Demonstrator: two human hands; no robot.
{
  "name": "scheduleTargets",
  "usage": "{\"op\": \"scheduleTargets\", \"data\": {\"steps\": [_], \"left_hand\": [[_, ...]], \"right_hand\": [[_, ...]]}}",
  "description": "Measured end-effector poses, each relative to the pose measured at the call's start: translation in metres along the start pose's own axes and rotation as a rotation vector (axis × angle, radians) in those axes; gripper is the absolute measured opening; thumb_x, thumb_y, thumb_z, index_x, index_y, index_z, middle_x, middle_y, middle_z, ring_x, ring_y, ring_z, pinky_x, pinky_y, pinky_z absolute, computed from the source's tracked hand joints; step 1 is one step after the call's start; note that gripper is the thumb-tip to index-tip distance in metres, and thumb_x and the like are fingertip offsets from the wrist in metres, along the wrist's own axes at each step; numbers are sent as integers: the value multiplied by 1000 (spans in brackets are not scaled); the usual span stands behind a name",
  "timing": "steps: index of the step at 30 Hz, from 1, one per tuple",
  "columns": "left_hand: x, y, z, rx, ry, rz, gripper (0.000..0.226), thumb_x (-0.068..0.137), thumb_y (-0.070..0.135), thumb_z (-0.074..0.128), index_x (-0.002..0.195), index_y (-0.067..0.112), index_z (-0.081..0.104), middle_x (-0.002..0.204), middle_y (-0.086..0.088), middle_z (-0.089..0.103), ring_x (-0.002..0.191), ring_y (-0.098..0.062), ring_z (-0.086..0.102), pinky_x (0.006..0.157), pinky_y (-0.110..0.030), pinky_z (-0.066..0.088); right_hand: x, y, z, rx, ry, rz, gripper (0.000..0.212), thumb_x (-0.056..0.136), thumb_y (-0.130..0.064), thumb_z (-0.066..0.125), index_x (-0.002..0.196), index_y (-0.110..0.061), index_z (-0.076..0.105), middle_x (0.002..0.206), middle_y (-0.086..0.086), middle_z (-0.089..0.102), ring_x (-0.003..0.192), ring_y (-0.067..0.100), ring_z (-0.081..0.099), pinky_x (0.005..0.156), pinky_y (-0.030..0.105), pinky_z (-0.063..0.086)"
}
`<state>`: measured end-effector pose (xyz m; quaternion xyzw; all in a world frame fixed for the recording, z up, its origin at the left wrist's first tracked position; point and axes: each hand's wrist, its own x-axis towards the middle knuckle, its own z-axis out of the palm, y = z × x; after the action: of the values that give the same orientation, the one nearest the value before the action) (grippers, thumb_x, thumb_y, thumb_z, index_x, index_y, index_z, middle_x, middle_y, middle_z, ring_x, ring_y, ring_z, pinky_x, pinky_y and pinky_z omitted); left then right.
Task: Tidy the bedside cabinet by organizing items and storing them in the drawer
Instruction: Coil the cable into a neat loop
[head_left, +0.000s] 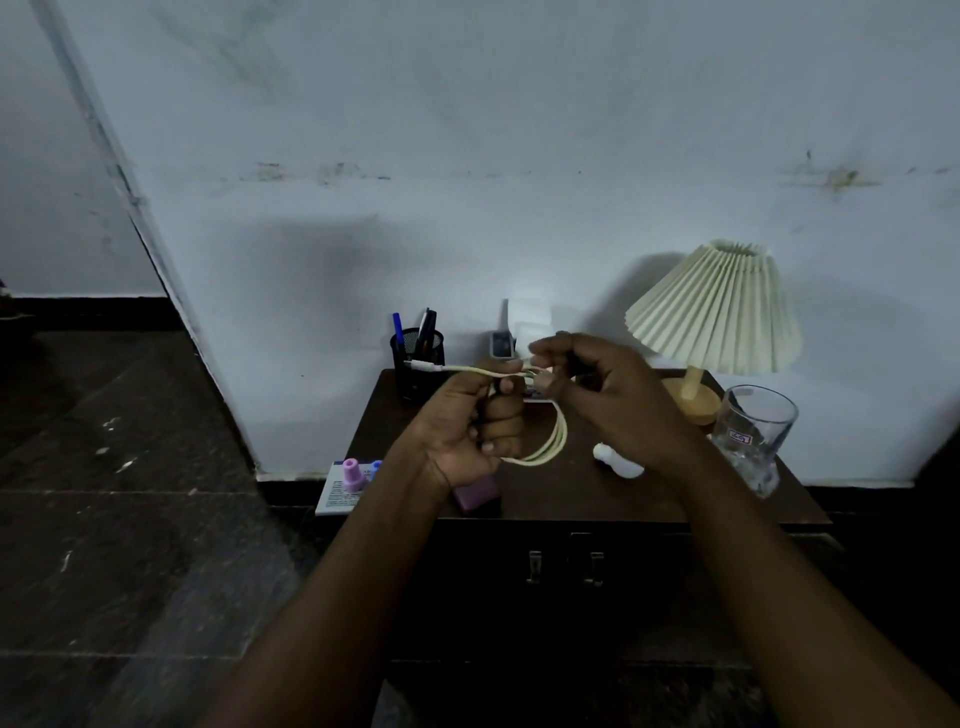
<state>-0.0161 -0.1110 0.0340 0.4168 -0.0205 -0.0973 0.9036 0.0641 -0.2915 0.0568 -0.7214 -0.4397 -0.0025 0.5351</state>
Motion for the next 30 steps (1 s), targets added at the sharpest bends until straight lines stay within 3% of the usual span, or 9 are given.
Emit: {"op": "scheduleTargets", "data": {"steps": [7,10,13,17,22,24,26,30], "left_hand": [[1,0,2,-15,-11,-68,41,105,32,37,70,19,54,49,9,15,38,-9,10,40,-23,12],[1,2,4,-26,-4,-73,37,106,33,37,74,19,48,50,9,16,38,-8,11,38,-22,11],[-1,7,4,-14,-4,-60,33,106,30,38,76,20,46,51,9,16,39,-8,10,37,-21,12],[-5,10,3,55,-7,-69,30,102,31,49,74,20,53,50,10,19,40,-8,12,38,-21,13],[-6,8,5,105,-27,-81,26,96,34,59,75,20,57,50,10,21,40,-7,11,38,-22,13],[-5,8,5,100,-3,-57,28,98,35,57,75,19,57,50,10,20,39,-7,12,37,-21,14],[-4,8,4,101,38,-32,33,103,35,51,75,18,56,47,10,24,38,-6,12,34,-20,16],[-2,6,6,168,134,12,40,108,36,45,74,18,57,45,10,31,38,-6,10,35,-19,14]], "right_hand": [[2,12,15,-208,168,-125,19,90,-28,69,103,-41,70,98,-23,74,90,0,72,79,32,57],[0,15,21,-175,342,-81,14,93,-30,67,106,-34,70,94,-17,75,84,0,71,74,30,57],[3,18,18,-93,412,48,24,90,-18,68,113,-25,73,97,-11,77,91,6,73,82,40,60],[7,16,10,34,350,231,18,87,-14,68,101,-21,77,88,-2,76,87,19,74,82,48,61],[5,1,12,398,210,353,40,83,13,45,74,-10,77,70,13,73,57,21,65,54,29,53],[3,-4,8,593,101,415,38,87,13,44,78,-4,77,73,18,71,56,25,64,53,31,56],[2,-7,3,727,-15,455,30,96,1,48,91,1,77,83,21,73,64,27,68,60,33,60],[1,-2,-2,719,-83,462,24,101,-1,55,117,12,68,95,25,74,74,22,72,70,31,63]]}}
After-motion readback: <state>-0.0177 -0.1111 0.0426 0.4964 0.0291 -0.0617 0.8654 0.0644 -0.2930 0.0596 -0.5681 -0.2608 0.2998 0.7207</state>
